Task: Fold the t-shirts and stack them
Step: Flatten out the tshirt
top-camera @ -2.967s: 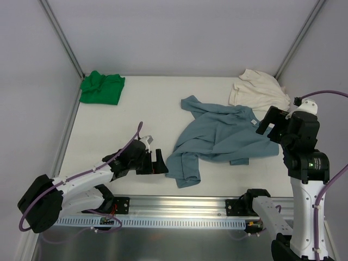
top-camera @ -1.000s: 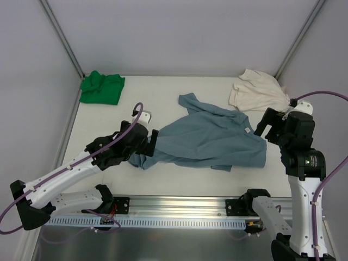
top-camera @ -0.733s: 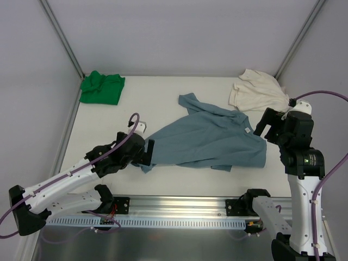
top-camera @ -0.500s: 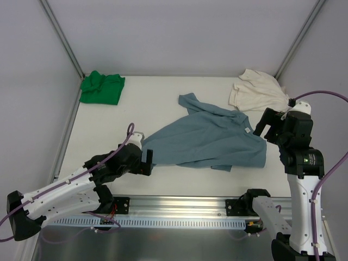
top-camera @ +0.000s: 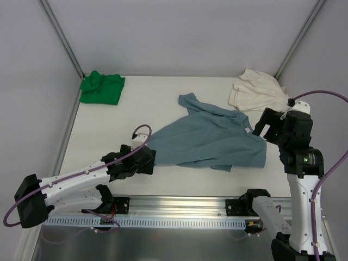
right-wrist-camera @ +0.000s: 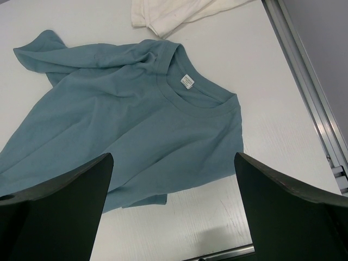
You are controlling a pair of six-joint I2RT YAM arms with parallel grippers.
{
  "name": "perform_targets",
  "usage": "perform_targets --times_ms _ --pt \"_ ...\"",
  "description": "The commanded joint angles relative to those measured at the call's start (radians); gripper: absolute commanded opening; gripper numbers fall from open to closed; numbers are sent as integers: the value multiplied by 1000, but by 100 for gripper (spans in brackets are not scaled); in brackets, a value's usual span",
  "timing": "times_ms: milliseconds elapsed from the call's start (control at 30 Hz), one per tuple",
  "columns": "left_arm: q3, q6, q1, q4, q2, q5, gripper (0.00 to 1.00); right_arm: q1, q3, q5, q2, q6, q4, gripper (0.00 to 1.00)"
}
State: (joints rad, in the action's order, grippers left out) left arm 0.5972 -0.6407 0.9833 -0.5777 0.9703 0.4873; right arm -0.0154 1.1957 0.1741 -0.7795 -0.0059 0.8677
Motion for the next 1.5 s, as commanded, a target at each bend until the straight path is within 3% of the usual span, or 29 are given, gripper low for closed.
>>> perform_targets --times_ms 0,567,633,667,733,767,1200,1467 --pt "61 -4 21 -8 7 135 99 5 -1 -10 -4 -3 -35 99" --pt "138 72 22 -10 215 194 99 5 4 -10 -14 -3 -35 100" --pt "138 81 22 -2 215 195 94 6 2 -16 -10 -2 -36 100" --pt "138 99 20 16 215 195 72 6 1 -18 -12 0 -36 99" --pt "139 104 22 22 219 212 16 5 -1 -18 -10 1 -36 99" --pt "142 104 22 21 222 227 0 5 -2 -16 -9 0 -38 99" --pt "159 162 17 44 246 252 0 5 1 -13 -7 -3 -35 99" --pt "265 346 -38 143 206 306 0 6 -2 -18 -14 -2 -38 99"
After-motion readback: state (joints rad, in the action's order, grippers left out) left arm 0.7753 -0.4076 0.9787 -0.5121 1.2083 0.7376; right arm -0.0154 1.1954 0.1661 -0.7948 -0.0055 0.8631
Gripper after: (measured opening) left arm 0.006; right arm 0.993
